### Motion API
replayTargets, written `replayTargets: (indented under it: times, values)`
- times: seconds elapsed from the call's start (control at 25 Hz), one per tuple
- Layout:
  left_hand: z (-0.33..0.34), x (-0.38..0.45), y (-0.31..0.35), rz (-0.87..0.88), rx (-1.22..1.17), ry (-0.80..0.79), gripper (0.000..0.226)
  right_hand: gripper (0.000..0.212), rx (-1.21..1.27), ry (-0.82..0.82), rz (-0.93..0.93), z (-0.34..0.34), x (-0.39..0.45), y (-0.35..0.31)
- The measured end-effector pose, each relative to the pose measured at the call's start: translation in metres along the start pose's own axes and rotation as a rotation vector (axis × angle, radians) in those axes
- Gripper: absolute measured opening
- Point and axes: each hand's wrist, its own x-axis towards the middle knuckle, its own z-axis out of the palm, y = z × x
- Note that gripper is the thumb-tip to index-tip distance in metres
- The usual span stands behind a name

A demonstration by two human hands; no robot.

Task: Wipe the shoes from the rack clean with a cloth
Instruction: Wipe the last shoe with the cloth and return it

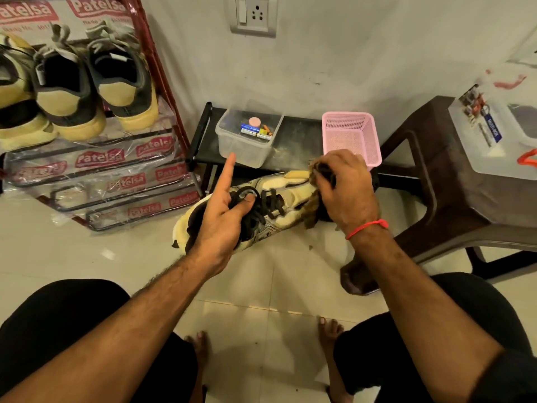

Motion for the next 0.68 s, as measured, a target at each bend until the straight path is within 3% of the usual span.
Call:
replayTargets:
  times: [0.04,0.16,0.2,0.36,0.56,0.68]
  values:
    - [0.002,-0.003,0.000,0.009,0.052,-0.015,0.079,0.016,-0.011,-0.007,-0.008,0.001,-0.002,-0.002]
    - [0.005,-0.007,-0.003,0.059,0.114,-0.037,0.078,0.021,-0.031,-0.124,-0.274,0.028,-0.035,-0.043]
    - [0.006,-0.006,-0.004,0.069,0.118,-0.034,0.078,0.021,-0.022,-0.126,-0.273,0.027,-0.032,-0.039]
    - [0.002,-0.003,-0.004,0.121,0.129,-0.019,0.080,0.019,-0.050,-0.041,0.131,-0.003,0.001,0.010]
    - [-0.005,0.005,-0.005,0.107,-0.032,0.077,0.078,0.023,0.013,-0.171,-0.234,0.022,-0.032,-0.037]
    - [-0.008,0.012,0.000,-0.055,-0.308,0.154,0.079,0.017,0.104,0.021,-0.015,0.006,-0.007,-0.009]
